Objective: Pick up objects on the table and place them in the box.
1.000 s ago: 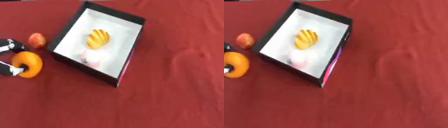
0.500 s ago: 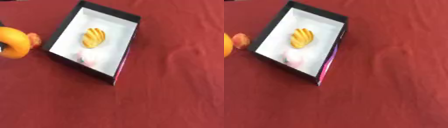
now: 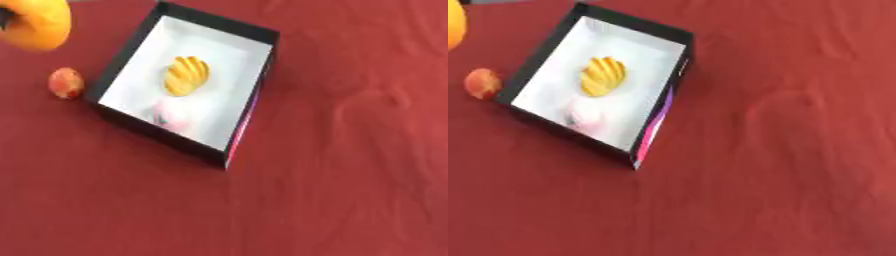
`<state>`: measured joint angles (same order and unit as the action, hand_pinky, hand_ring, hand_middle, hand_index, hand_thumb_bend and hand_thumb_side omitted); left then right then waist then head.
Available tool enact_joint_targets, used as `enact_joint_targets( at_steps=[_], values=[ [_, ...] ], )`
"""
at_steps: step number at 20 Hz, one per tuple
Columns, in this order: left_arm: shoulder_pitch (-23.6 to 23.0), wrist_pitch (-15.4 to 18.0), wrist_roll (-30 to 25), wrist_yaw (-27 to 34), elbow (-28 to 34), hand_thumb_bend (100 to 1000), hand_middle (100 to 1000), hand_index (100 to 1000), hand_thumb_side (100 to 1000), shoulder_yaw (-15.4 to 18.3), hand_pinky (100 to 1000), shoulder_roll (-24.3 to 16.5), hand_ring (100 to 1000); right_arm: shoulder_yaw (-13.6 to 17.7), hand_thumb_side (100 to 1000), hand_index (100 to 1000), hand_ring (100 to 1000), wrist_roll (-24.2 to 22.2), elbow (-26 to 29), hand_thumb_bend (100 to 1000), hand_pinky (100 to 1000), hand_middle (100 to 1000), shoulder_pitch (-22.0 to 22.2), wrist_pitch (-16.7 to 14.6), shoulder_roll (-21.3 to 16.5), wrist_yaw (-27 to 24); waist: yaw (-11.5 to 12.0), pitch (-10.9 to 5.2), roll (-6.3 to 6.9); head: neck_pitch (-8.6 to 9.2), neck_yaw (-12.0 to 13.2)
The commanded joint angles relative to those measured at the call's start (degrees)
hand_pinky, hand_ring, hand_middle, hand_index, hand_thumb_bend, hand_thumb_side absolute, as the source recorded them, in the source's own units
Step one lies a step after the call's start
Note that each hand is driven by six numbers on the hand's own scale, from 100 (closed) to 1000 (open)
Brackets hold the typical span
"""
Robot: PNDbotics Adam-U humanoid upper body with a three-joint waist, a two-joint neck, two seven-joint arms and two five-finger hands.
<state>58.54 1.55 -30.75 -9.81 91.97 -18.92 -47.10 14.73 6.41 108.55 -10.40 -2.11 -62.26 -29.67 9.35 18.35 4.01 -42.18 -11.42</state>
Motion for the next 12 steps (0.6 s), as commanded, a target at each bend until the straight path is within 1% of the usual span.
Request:
enact_joint_targets(
  at_steps=[1, 3, 6, 8, 12],
  values=[
    [4.04, 0.92, -0.80, -1.37, -2.91, 100, 538, 623, 100, 0.96, 727, 2.92, 617, 0.70, 690, 863, 715, -0.09, -0.14, 100, 980, 705, -0.83, -0.14, -2.00, -0.70, -0.17, -2.94, 0.58, 0.17, 0.74],
    [6.32, 1.98, -1.13, -3.02, -4.94, 100, 540, 624, 100, 0.75, 726, 6.37, 618, 0.54, 690, 861, 716, -0.23, -0.40, 100, 980, 706, -1.41, -0.04, -1.99, -0.99, -0.42, -2.99, 0.57, 0.57, 2.27],
    [8.48, 3.77, -1.54, -5.94, -7.67, 100, 540, 624, 100, 0.58, 725, 11.49, 619, 0.47, 686, 861, 716, -0.46, -0.55, 100, 979, 706, -2.06, -0.09, -2.01, -1.37, -0.86, -3.02, 0.62, 1.39, 4.90],
    [9.50, 4.90, -1.88, -8.10, -9.68, 100, 538, 623, 100, 0.39, 725, 14.12, 619, 0.47, 686, 860, 714, -0.50, -0.58, 100, 979, 706, -2.44, -0.12, -1.96, -1.61, -1.20, -3.03, 0.67, 1.65, 5.53],
    [10.78, 6.86, -2.23, -12.74, -14.85, 100, 539, 623, 100, 0.04, 724, 19.49, 618, 0.39, 684, 860, 711, -0.59, -0.65, 100, 979, 707, -3.27, -0.06, -1.70, -2.04, -1.93, -3.05, 0.59, 2.29, 5.90]
  ],
)
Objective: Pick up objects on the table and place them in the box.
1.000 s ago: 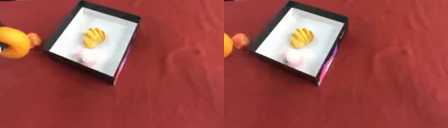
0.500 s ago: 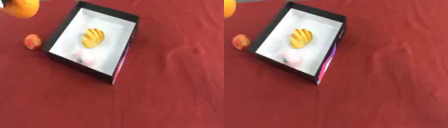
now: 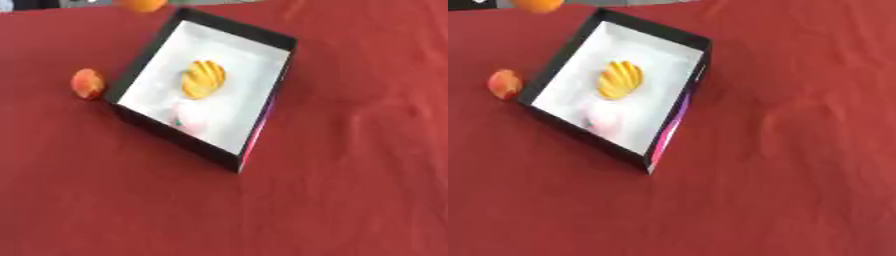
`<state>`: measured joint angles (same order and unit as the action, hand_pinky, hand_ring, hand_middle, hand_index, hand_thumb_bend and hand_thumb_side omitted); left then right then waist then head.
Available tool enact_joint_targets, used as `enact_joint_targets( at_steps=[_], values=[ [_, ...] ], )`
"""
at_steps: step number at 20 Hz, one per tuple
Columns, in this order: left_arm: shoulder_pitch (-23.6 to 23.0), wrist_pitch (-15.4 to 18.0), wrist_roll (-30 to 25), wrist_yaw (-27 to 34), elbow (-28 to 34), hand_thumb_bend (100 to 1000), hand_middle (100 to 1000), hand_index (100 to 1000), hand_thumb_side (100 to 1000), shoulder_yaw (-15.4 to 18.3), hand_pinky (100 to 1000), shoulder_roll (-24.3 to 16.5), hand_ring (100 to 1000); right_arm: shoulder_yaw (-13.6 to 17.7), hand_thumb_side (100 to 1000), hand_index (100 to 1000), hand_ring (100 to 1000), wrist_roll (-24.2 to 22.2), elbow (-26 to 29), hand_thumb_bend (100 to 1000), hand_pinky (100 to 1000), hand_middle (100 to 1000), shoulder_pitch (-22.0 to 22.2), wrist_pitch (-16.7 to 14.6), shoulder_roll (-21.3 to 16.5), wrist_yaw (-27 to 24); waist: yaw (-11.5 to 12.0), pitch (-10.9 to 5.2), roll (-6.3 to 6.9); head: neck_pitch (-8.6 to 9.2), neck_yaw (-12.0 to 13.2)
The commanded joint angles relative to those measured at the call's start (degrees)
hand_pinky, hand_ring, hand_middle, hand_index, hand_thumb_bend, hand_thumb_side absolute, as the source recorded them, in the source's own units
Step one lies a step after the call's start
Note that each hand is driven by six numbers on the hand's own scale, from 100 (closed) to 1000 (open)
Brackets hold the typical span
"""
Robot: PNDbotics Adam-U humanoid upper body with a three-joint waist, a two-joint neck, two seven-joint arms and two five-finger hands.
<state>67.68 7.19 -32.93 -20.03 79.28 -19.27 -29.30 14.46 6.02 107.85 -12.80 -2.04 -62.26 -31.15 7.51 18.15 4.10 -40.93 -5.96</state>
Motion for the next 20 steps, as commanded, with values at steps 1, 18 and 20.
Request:
enact_joint_targets(
  at_steps=[1, 18, 20],
  values=[
    [1.67, 1.68, -0.05, -3.96, -3.60, 100, 539, 624, 100, 0.24, 723, 3.08, 619, 0.64, 685, 860, 711, -0.23, 0.03, 100, 979, 707, -1.03, -0.14, -1.59, -0.65, -0.24, -2.83, 0.41, 1.32, 0.48],
    [-1.86, 10.06, 1.30, -18.87, -19.69, 373, 756, 897, 639, 0.65, 856, 12.05, 791, 0.27, 699, 859, 709, -0.99, -0.31, 100, 980, 707, -2.61, 0.25, -0.68, -1.47, -1.69, -2.29, 0.22, 1.52, -0.20],
    [-2.18, 9.84, 1.42, -17.09, -18.79, 501, 767, 928, 815, 2.12, 874, 10.84, 801, 0.39, 701, 859, 709, -0.93, -0.37, 100, 981, 707, -2.38, 0.24, -0.65, -1.50, -1.52, -2.38, 0.26, 1.05, -0.21]
  ],
)
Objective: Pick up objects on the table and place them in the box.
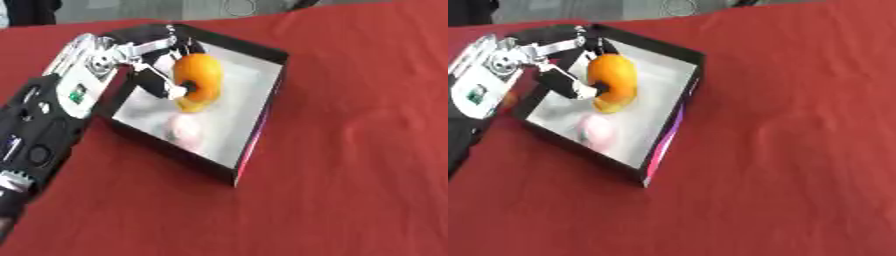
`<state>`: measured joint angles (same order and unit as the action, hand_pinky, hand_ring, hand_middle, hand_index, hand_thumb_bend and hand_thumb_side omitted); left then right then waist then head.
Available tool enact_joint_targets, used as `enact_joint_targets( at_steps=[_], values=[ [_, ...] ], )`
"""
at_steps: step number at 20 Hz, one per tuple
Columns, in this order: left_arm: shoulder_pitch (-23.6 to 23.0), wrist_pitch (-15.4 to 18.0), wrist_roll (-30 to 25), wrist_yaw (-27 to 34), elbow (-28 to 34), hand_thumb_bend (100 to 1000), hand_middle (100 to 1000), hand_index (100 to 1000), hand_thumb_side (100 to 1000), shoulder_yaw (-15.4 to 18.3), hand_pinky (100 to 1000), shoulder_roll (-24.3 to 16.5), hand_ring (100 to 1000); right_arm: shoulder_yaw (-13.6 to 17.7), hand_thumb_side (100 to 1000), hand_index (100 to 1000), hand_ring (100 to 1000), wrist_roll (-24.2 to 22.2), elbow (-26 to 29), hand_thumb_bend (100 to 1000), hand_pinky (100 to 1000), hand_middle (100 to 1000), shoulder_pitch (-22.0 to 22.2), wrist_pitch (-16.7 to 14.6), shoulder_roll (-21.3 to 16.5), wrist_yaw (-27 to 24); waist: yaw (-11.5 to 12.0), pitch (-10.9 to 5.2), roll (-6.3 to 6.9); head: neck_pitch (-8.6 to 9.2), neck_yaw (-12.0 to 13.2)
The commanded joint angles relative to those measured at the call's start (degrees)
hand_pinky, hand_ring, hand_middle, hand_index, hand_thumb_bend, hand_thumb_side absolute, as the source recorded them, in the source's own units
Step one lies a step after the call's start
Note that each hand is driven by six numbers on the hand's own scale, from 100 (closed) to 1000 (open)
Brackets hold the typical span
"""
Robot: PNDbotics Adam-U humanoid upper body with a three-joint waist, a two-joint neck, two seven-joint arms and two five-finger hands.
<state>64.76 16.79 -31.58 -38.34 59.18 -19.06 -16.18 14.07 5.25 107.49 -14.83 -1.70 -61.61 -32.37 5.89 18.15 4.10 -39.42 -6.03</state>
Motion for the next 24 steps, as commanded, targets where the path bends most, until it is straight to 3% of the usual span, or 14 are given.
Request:
enact_joint_targets(
  at_steps=[1, 6, 8, 9, 13, 15, 18, 21, 24],
  values=[
    [0.71, -0.06, 0.08, 2.20, 1.86, 539, 772, 931, 812, 2.56, 877, -3.11, 806, 0.84, 702, 859, 709, -0.13, -0.05, 100, 981, 707, -0.24, -0.11, -1.30, -0.37, 0.17, -2.44, 0.25, -0.61, -0.19],
    [0.62, -1.94, 0.09, 7.02, 4.94, 486, 775, 928, 773, 4.88, 881, -7.46, 808, 1.06, 700, 859, 709, -0.01, -0.11, 100, 980, 707, 0.43, -0.29, -1.56, -0.41, 0.68, -2.74, 0.15, -1.36, -0.86],
    [0.51, -3.03, -0.18, 9.97, 6.30, 417, 778, 927, 754, 5.71, 884, -9.47, 807, 1.21, 700, 859, 709, 0.15, -0.20, 100, 980, 707, 0.84, -0.38, -1.72, -0.29, 0.97, -2.85, 0.17, -1.57, -1.13],
    [0.47, -3.72, -0.30, 11.39, 6.96, 368, 782, 929, 724, 6.09, 884, -10.76, 807, 1.28, 703, 859, 709, 0.24, -0.28, 100, 980, 707, 1.12, -0.40, -1.79, -0.19, 1.15, -2.93, 0.20, -1.66, -1.30],
    [-0.34, -6.38, -0.19, 16.21, 9.75, 310, 777, 917, 604, 7.59, 880, -16.72, 806, 1.73, 699, 859, 709, 0.70, -0.51, 100, 979, 707, 2.32, -0.60, -2.07, 0.25, 1.84, -3.19, 0.32, -2.10, -1.64],
    [-1.40, -7.32, -0.24, 17.45, 10.38, 328, 780, 912, 543, 8.25, 877, -20.45, 811, 1.96, 697, 859, 709, 0.96, -0.50, 100, 979, 707, 2.79, -0.76, -2.24, 0.36, 2.18, -3.30, 0.39, -2.27, -1.24],
    [-3.72, -7.58, -1.48, 16.90, 9.96, 366, 786, 912, 530, 8.76, 878, -25.17, 818, 2.24, 697, 859, 709, 1.28, -0.35, 100, 978, 707, 3.26, -1.00, -2.33, 0.48, 2.52, -3.26, 0.28, -2.68, -0.75],
    [-6.09, -6.86, -3.56, 15.92, 8.76, 459, 788, 910, 567, 8.73, 878, -27.78, 823, 2.41, 697, 859, 709, 1.49, -0.10, 100, 978, 707, 3.66, -1.15, -2.19, 0.79, 2.65, -2.93, -0.15, -3.31, -0.43],
    [-7.31, -5.74, -5.87, 14.97, 6.85, 497, 776, 906, 582, 8.75, 869, -28.21, 818, 2.62, 700, 859, 709, 1.82, 0.06, 100, 978, 707, 4.03, -1.24, -1.88, 1.28, 2.72, -2.50, -0.62, -3.17, -0.11]
  ],
)
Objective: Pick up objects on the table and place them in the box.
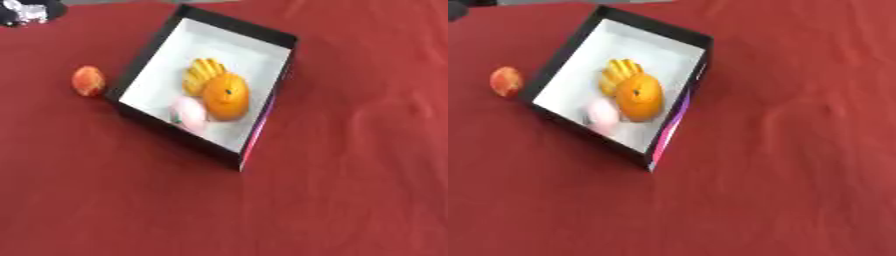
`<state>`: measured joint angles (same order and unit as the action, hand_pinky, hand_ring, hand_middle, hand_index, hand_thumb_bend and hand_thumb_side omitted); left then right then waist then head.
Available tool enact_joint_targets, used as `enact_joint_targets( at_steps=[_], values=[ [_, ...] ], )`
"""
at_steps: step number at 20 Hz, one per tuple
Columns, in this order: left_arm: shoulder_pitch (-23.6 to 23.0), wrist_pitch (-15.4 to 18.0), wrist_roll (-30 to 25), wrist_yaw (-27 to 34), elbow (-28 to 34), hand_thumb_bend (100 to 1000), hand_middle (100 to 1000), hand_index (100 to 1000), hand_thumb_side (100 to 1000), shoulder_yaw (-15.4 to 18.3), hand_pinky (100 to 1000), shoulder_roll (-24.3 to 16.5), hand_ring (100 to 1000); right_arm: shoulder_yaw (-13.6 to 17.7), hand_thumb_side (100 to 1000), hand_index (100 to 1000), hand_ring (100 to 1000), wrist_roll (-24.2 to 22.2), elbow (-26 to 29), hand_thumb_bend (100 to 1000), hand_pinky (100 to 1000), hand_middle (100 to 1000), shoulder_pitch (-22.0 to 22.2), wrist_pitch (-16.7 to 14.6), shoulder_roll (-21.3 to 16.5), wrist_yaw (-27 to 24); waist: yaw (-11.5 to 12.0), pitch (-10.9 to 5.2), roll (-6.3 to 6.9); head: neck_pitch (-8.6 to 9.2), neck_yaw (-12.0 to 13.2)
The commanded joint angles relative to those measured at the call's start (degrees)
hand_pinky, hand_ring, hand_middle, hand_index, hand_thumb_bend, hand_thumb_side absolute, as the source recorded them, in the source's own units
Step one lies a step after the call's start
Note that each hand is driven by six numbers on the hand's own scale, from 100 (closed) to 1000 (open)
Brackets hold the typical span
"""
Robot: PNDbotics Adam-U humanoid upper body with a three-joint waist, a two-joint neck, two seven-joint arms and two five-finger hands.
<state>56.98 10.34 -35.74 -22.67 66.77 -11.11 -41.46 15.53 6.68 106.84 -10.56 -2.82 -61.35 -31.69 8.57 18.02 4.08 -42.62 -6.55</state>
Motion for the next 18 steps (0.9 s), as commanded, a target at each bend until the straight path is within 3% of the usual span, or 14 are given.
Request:
enact_joint_targets(
  at_steps=[1, 2, 7, 13, 18],
  values=[
    [0.32, 1.23, -2.48, -1.23, -1.36, 527, 778, 902, 511, 0.75, 870, -2.91, 821, 1.18, 704, 858, 709, 0.47, 0.73, 100, 978, 707, -0.15, -0.11, -2.01, 0.74, 0.04, -2.23, -0.76, 0.14, 0.53],
    [0.25, 1.79, -3.24, -1.95, -1.98, 527, 778, 897, 549, 0.67, 869, -2.81, 821, 1.18, 704, 858, 709, 0.51, 0.75, 100, 978, 706, -0.07, -0.09, -1.91, 0.90, 0.04, -2.07, -0.89, 0.28, 0.63],
    [0.48, 3.98, -5.26, -5.32, -5.00, 558, 772, 872, 461, 1.00, 867, -1.64, 824, 1.41, 703, 858, 709, 0.81, 0.94, 100, 978, 702, -0.12, -0.13, -1.49, 1.10, -0.32, -1.46, -1.19, 1.22, 1.25],
    [0.72, 5.69, -5.31, -9.38, -7.91, 618, 776, 870, 434, 1.08, 861, -0.50, 827, 1.93, 711, 858, 708, 1.27, 1.09, 100, 978, 699, 0.07, -0.31, -1.23, 0.94, -0.94, -0.99, -1.09, 1.75, 1.76],
    [0.64, 6.59, -4.25, -13.46, -10.72, 615, 781, 876, 420, 1.09, 858, 1.21, 827, 1.87, 718, 858, 707, 1.12, 1.05, 100, 979, 698, -0.14, -0.07, -0.83, 0.97, -1.47, -0.54, -0.98, 2.27, 2.28]
  ],
)
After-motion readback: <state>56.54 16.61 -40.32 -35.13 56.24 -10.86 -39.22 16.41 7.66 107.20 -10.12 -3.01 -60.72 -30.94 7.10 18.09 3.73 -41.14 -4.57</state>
